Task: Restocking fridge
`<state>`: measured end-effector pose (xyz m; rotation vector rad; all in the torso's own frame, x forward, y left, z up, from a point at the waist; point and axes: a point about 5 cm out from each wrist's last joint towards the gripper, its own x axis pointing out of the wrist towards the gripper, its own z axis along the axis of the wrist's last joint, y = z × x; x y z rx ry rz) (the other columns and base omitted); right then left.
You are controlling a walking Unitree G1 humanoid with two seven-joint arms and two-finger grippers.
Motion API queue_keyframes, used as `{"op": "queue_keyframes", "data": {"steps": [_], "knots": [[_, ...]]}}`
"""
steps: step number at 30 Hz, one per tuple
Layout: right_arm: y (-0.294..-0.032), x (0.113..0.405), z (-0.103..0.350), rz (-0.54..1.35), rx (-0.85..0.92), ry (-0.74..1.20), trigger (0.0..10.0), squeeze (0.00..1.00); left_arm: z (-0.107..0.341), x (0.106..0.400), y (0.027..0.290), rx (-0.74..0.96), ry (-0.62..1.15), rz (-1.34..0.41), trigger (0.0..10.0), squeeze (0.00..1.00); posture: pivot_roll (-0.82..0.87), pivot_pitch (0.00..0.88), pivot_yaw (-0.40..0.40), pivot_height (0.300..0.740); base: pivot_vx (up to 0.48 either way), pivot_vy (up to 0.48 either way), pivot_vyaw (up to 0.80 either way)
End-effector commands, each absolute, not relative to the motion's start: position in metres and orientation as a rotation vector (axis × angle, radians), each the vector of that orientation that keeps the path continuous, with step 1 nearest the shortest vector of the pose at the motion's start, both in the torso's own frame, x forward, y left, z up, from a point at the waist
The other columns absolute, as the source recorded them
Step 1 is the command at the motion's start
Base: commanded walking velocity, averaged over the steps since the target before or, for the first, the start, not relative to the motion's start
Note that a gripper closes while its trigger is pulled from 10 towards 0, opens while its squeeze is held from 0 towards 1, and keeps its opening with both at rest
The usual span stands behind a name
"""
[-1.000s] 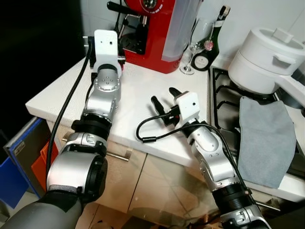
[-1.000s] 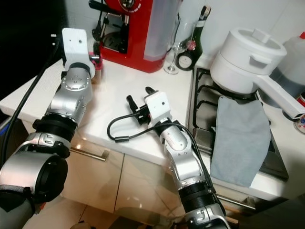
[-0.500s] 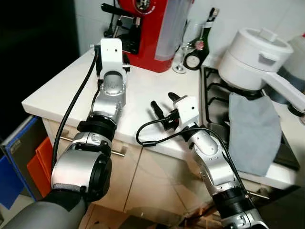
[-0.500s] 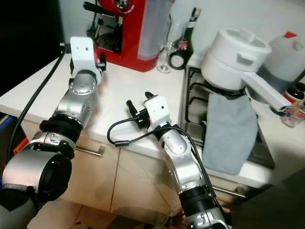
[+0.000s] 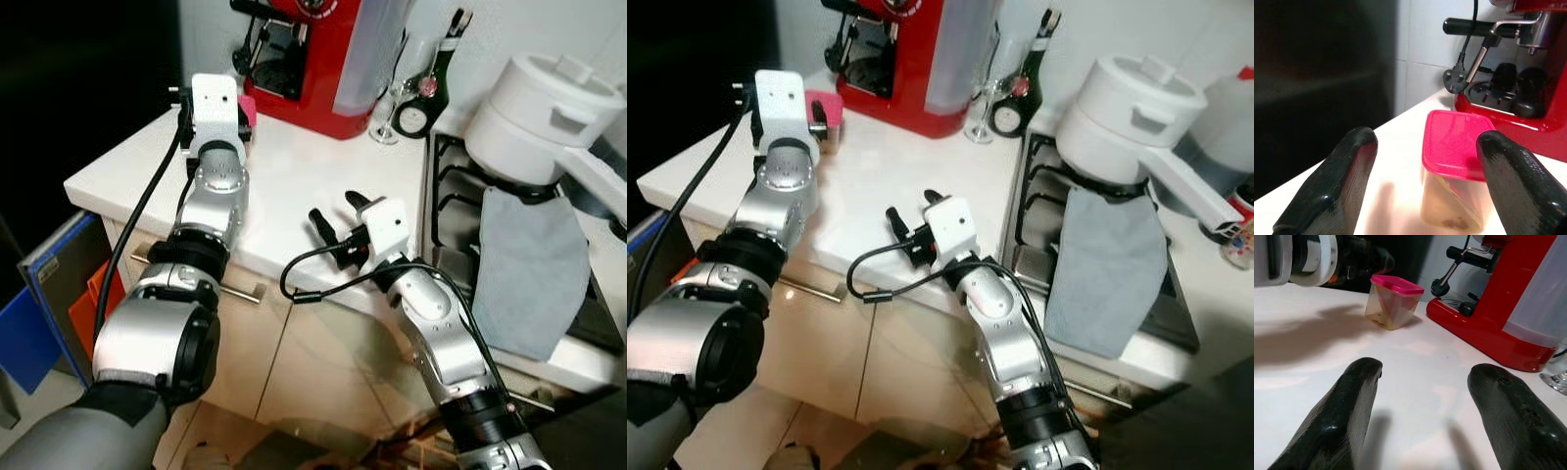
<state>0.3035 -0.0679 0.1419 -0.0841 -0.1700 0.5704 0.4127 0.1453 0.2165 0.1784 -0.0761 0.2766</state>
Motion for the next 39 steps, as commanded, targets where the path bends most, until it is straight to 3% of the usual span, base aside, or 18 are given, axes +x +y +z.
{"op": "queue_keyframes", "data": {"steps": [1, 4, 7, 8, 9, 12, 19, 27, 34, 39], "knots": [[-0.073, 0.303, 0.142, 0.562, -0.086, -0.163, 10.0, 0.0, 0.23, 0.415, 0.138, 0.184, -0.121, 0.265, 10.0, 0.0, -0.04, 0.0, -0.161, 0.74, 0.0, 0.0, 0.0], [-0.084, 0.297, 0.153, 0.494, -0.044, -0.217, 10.0, 0.0, 0.241, 0.409, 0.14, 0.178, -0.205, 0.229, 10.0, 0.0, -0.05, 0.0, -0.163, 0.74, 0.0, 0.0, 0.0], [-0.113, 0.27, 0.166, 0.422, -0.03, -0.28, 10.0, 0.0, 0.253, 0.363, 0.129, 0.225, -0.409, 0.101, 10.0, 0.0, -0.03, 0.0, -0.167, 0.74, 0.0, 0.0, 0.0], [-0.113, 0.27, 0.166, 0.422, -0.03, -0.28, 10.0, 0.0, 0.253, 0.363, 0.129, 0.225, -0.409, 0.101, 10.0, 0.0, -0.03, 0.0, -0.167, 0.74, 0.0, 0.0, 0.0], [-0.131, 0.262, 0.168, 0.347, -0.022, -0.284, 10.0, 0.0, 0.245, 0.332, 0.128, 0.226, -0.427, 0.055, 10.0, 0.0, 0.0, 0.0, -0.166, 0.74, 0.0, 0.0, 0.0], [-0.139, 0.264, 0.165, 0.292, -0.01, -0.284, 10.0, 0.0, 0.238, 0.306, 0.133, 0.279, -0.459, 0.05, 10.0, 0.0, 0.06, 0.0, -0.154, 0.74, 0.0, 0.0, 0.0], [-0.121, 0.282, 0.164, 0.309, 0.034, -0.304, 10.0, 0.0, 0.225, 0.283, 0.144, 0.346, -0.451, 0.095, 10.0, 0.0, 0.13, 0.0, -0.131, 0.74, 0.0, 0.0, 0.0], [-0.11, 0.298, 0.161, 0.353, 0.06, -0.287, 10.0, 0.0, 0.218, 0.287, 0.158, 0.3, -0.337, 0.217, 10.0, 0.0, 0.13, 0.0, -0.137, 0.74, 0.273, 0.0, 0.0], [-0.105, 0.304, 0.157, 0.383, 0.045, -0.273, 10.0, 0.0, 0.22, 0.295, 0.153, 0.295, -0.324, 0.187, 10.0, 0.0, 0.11, 0.0, -0.139, 0.74, 0.48, 0.0, 0.0], [-0.1, 0.307, 0.149, 0.383, 0.046, -0.246, 10.0, 0.0, 0.226, 0.302, 0.164, 0.319, -0.306, 0.176, 10.0, 0.0, 0.14, 0.0, -0.099, 0.74, 0.48, 0.0, 0.0]]}}
